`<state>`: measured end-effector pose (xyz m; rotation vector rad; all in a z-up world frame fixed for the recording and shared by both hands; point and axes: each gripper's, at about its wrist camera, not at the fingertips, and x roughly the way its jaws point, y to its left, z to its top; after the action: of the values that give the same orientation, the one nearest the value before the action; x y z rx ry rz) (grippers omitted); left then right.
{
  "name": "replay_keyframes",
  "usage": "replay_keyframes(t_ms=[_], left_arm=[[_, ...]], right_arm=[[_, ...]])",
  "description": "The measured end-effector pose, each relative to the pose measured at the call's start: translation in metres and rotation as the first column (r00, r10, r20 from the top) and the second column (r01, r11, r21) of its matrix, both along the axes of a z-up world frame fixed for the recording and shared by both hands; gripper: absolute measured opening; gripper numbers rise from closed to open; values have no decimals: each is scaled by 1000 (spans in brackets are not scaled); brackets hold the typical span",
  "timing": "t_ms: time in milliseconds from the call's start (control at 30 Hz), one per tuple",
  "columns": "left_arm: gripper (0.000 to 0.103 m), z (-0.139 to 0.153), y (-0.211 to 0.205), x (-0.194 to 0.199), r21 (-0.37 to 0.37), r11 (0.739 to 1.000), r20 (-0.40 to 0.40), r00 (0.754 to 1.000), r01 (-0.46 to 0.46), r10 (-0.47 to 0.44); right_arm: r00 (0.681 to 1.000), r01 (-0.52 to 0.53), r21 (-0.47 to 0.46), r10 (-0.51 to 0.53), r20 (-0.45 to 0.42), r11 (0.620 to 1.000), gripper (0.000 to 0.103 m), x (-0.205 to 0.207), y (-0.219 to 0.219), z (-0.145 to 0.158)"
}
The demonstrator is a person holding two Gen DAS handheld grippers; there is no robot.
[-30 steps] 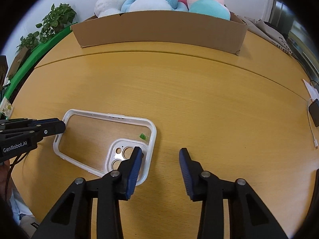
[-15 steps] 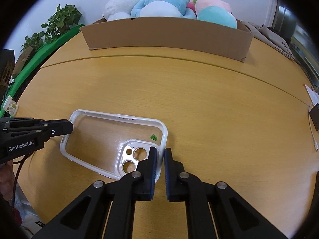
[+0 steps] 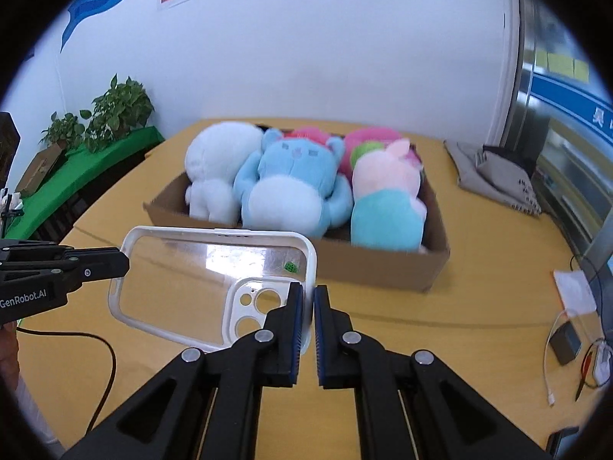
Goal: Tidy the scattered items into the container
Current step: 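Lift the phone case with both grippers and lower it onto the pink bear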
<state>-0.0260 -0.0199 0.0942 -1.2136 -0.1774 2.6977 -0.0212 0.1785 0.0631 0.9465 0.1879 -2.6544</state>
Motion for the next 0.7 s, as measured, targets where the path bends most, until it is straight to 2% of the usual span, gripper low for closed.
replay_keyframes(t_ms=[167,367,500,700], left_arm=[[5,43,-1,-65,-46,999,-86,996,0,-4],[5,68,-9,-148,-28,999,-105,994,18,-21],[6,69,-15,-196,-50,999,-83,996,21,-26],[6,52,-22,-270,-80,996,-25,999,41,-43]], right_arm=[[995,22,-13,-23,-96,1000,4,-60,-10,45],[987,44,-16,-46,-157,999,4,-131,-18,86],[988,57,-3,-57,-143,998,4,-178,-23,93],[994,81,8,-80,-76,997,4,-246,-28,79]])
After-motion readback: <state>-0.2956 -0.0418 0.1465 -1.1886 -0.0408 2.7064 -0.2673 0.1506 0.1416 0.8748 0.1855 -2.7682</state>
